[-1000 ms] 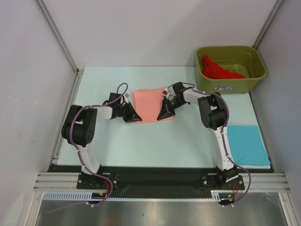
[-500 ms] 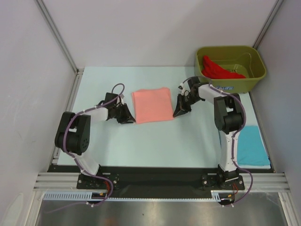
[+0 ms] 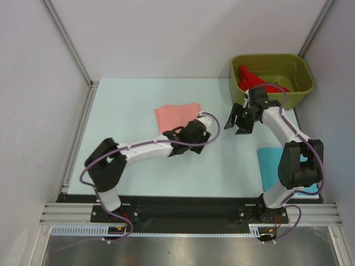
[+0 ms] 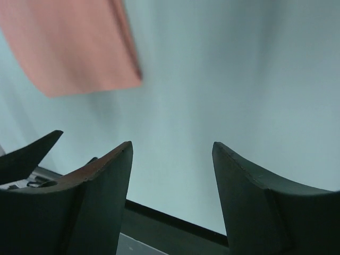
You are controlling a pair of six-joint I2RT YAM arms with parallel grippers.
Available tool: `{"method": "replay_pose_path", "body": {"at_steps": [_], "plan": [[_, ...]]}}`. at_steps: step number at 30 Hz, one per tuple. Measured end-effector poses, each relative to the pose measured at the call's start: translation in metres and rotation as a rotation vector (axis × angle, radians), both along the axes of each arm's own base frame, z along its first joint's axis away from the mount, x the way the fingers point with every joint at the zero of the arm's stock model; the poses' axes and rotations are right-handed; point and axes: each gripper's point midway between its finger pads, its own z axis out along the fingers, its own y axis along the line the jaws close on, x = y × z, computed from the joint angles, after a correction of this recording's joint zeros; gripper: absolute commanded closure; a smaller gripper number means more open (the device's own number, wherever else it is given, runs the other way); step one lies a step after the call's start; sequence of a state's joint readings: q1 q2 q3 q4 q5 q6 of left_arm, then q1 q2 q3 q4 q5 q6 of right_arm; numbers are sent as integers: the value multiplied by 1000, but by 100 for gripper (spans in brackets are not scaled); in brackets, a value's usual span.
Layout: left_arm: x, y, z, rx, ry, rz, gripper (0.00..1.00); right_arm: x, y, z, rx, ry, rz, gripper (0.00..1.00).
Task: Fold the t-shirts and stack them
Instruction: Fold the tshirt, then neatly place the folded tshirt to the corner
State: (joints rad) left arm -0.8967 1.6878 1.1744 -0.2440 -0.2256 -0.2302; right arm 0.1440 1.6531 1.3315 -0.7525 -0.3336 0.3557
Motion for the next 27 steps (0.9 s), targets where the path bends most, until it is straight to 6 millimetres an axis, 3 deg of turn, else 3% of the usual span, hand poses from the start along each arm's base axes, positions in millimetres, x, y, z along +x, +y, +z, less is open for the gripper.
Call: {"method": "replay_pose_path", "body": {"at_steps": [5,9,14,18,24,27], "plan": [[-5,-35,-52,234,-74,-121,42,-24,-46,-22,-28,74,-135,32],[4,-43,-81,381,-133,-171,43,-38,-59,-22,-26,76,-175,32],[27,-55,-79,465,-241,-174,47,-53,-57,-20,0,53,-171,32],[42,-59,-80,523,-299,-170,56,-60,-52,-27,26,60,-162,32],[59,-64,-84,571,-342,-167,78,-64,-48,-38,43,83,-153,30],[62,-60,-87,573,-329,-166,98,-61,-39,-40,51,81,-137,24]]}}
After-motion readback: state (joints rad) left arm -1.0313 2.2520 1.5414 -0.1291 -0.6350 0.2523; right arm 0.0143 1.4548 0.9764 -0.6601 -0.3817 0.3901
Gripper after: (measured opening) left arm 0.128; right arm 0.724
